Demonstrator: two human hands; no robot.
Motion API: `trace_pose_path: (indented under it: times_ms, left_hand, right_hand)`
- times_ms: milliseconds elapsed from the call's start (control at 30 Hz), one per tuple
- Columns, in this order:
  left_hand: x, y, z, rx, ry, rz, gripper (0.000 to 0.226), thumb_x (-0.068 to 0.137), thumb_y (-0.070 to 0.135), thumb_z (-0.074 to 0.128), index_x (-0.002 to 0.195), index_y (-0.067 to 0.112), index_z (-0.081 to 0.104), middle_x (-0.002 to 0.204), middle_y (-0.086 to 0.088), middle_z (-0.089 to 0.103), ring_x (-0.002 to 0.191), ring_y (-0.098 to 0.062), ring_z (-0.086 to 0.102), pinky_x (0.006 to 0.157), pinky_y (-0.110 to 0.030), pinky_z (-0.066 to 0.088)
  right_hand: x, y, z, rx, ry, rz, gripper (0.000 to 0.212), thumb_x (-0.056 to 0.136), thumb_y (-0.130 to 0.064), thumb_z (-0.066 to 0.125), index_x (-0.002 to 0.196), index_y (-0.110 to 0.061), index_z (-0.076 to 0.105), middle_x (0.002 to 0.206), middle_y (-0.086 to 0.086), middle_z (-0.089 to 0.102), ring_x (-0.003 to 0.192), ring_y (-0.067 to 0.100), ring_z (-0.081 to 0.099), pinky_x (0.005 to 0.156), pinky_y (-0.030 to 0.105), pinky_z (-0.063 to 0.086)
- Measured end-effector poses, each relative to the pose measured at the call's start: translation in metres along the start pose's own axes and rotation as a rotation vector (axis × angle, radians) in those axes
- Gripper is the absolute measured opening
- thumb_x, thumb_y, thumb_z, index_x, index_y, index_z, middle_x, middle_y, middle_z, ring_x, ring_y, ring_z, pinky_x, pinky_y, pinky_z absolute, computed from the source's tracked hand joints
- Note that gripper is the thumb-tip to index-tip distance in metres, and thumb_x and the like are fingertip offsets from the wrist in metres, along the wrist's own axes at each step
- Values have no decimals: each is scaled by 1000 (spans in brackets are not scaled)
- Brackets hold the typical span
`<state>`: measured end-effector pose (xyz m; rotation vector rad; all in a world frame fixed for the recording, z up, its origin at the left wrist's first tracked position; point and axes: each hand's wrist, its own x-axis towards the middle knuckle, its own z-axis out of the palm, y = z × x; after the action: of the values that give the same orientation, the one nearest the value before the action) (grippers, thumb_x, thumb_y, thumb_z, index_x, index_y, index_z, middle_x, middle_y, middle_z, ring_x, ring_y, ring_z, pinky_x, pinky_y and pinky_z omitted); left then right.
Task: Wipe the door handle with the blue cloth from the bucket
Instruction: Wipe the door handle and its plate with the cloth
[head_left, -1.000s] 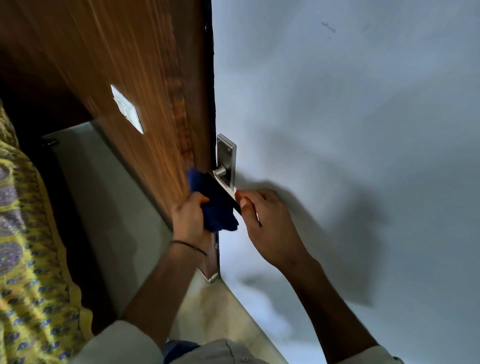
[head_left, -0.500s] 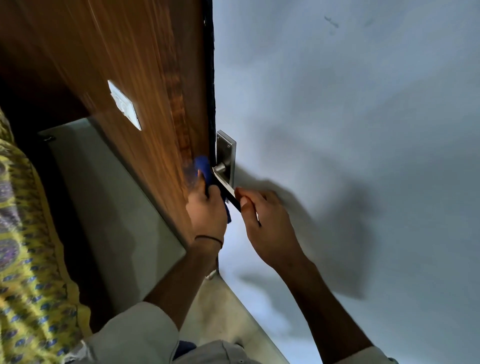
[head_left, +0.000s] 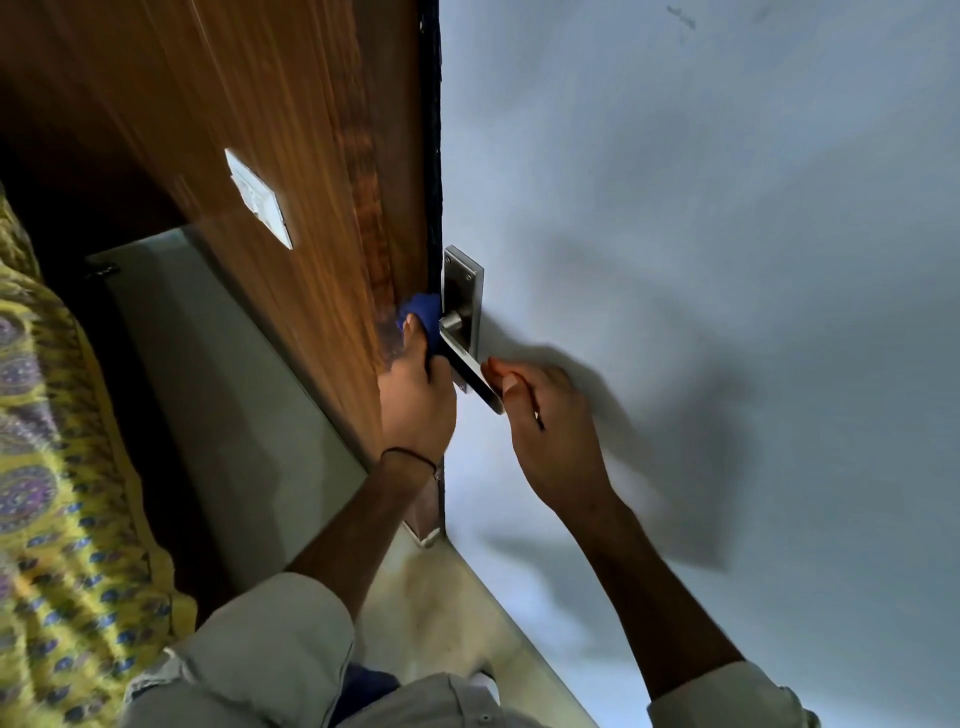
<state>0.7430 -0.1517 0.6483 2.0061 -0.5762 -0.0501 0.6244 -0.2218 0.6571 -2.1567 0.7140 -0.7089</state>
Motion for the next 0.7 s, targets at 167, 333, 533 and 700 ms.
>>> trace_pose_path:
  times_ms: [167,333,533,700]
  left_hand:
    - [-43,-4,0,160,-68,280,64,85,13,36,148,4,31,149,-23,42,120,-44,56,98,-39,47]
    - [-51,-1,8,401,-106,318,74,82,-9,53,149,0,24,158,-22,25,126,-43,53,83,-41,55]
    - [33,14,-10,483,-194,151,52,92,0,44,142,11,39,145,-18,45,127,-39,48,102,-49,42]
    - [36,-3,-14,-274,-134,-344,20,90,-1,42,77,9,54,72,-11,52,72,-26,53,65,-30,41]
  right_hand:
    - [-1,0,2,25,40,5,39,95,-25,39,117,-13,70,105,7,69,95,14,59,85,14,43]
    - [-2,1,2,43,34,36,41,95,-28,37,117,-13,69,107,9,69,94,18,62,88,27,49]
    - [-4,-3,2,98,37,36,40,98,-24,38,122,-14,68,114,0,71,113,14,59,99,25,46]
    - [-4,0,1,84,36,23,33,101,-15,42,121,-13,69,111,-2,69,107,9,57,89,2,37]
